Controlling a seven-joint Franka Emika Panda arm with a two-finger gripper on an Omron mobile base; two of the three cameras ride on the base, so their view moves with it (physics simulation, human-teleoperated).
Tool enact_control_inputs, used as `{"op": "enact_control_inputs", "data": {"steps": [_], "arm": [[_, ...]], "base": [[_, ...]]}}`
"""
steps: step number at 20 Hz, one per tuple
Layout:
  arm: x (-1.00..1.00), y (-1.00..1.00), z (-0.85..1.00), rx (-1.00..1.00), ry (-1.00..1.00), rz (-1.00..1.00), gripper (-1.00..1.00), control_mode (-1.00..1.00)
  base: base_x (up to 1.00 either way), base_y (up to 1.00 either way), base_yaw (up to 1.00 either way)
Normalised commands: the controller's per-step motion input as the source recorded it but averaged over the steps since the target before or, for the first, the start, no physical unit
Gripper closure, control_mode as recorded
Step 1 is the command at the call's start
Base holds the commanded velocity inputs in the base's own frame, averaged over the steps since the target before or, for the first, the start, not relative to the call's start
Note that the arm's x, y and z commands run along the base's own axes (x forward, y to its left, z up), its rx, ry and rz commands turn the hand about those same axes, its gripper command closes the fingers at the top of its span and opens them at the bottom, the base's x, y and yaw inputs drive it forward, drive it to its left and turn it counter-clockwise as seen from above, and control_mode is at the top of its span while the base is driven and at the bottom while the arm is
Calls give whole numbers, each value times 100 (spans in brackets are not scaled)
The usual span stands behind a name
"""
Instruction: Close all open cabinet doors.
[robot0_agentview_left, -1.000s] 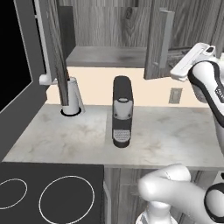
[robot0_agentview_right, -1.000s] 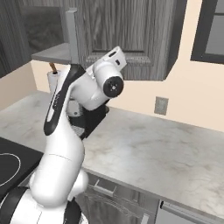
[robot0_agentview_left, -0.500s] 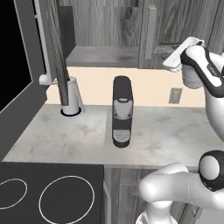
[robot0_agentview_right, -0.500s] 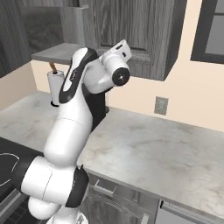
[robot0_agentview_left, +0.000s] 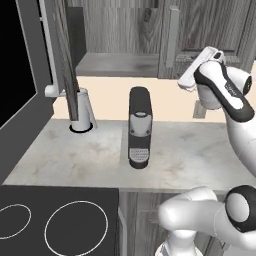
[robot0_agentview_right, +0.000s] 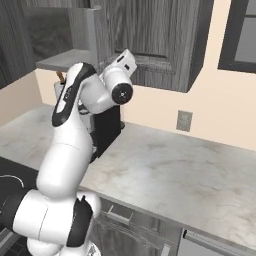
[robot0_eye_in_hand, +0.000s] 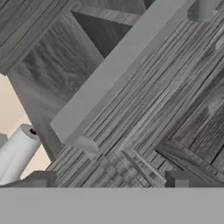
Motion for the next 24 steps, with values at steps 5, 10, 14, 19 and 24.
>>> {"op": "enact_control_inputs", "data": {"steps": [5, 10, 14, 19, 24], "arm": [[-70, 74, 0, -15, 0, 4, -100, -100], [-81, 79, 0, -22, -5, 23, -100, -100], [-81, 81, 0, -22, -7, 23, -100, -100], [-92, 87, 0, -24, -10, 16, -100, -100], [-89, 91, -2, -23, -10, 13, -100, -100]], "base": [[0, 0, 0], [0, 0, 0], [0, 0, 0], [0, 0, 0], [0, 0, 0]]}}
